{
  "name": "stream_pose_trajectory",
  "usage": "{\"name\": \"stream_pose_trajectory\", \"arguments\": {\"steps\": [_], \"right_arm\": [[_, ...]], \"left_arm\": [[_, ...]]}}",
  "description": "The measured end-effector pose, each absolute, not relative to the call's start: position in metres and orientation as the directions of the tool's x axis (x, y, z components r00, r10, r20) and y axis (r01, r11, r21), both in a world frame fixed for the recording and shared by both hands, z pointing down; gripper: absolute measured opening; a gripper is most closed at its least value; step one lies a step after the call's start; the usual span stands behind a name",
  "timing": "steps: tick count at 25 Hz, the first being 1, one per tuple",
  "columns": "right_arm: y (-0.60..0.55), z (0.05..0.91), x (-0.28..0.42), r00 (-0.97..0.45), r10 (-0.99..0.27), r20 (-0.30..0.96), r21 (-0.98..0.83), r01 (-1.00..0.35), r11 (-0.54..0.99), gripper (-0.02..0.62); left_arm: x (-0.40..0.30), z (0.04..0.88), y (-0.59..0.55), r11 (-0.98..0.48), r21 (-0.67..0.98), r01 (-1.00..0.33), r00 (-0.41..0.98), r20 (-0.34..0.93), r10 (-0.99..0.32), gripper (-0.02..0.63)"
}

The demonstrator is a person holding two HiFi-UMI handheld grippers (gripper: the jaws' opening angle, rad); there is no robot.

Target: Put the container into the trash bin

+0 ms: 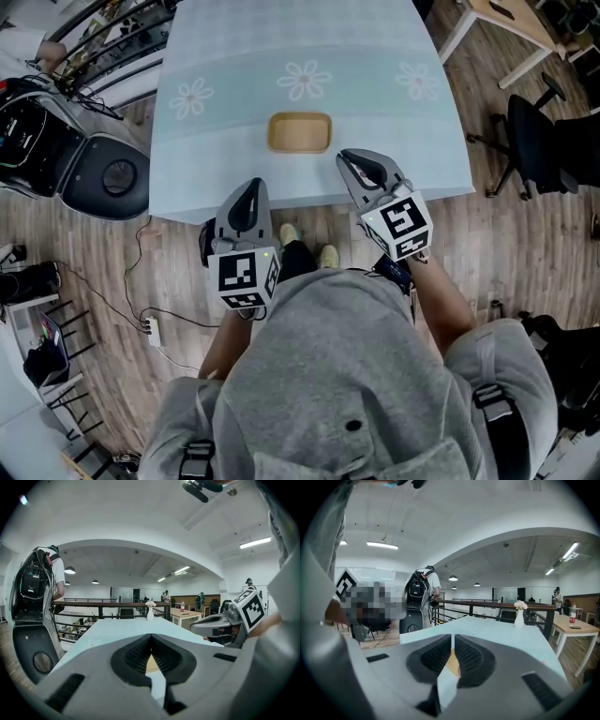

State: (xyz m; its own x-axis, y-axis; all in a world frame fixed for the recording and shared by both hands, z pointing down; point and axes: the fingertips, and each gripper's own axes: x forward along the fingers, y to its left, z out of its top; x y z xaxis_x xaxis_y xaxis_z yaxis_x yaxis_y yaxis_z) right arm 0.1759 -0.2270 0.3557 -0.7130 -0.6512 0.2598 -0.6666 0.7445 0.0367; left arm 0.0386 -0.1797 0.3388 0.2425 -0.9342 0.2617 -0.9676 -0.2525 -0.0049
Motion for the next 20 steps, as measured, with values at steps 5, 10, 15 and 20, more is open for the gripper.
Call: {"name": "stream_pose_trajectory", "arguments": {"steps": [5,10,15,20], "right_arm": [[-0.248,0.362,0.162,-0.709,-0.636,0.305,0.042,-0.657,0.753,0.031],[-0.265,0.372,0.154,-0.701,-0.625,0.343,0.042,-0.654,0.756,0.031],[-0.28,0.385,0.151,-0.689,-0.624,0.369,0.034,-0.661,0.75,0.031],[-0.285,0.394,0.141,-0.692,-0.6,0.402,0.023,-0.647,0.762,0.032]], "left_arm": [[0.022,0.337,-0.203,-0.254,0.007,-0.967,0.246,0.267,-0.932,0.02],[0.013,0.343,-0.224,-0.258,0.019,-0.966,0.252,0.291,-0.923,0.019],[0.007,0.351,-0.239,-0.26,0.029,-0.965,0.257,0.304,-0.917,0.019],[-0.004,0.356,-0.245,-0.25,0.046,-0.967,0.251,0.314,-0.916,0.02]]}}
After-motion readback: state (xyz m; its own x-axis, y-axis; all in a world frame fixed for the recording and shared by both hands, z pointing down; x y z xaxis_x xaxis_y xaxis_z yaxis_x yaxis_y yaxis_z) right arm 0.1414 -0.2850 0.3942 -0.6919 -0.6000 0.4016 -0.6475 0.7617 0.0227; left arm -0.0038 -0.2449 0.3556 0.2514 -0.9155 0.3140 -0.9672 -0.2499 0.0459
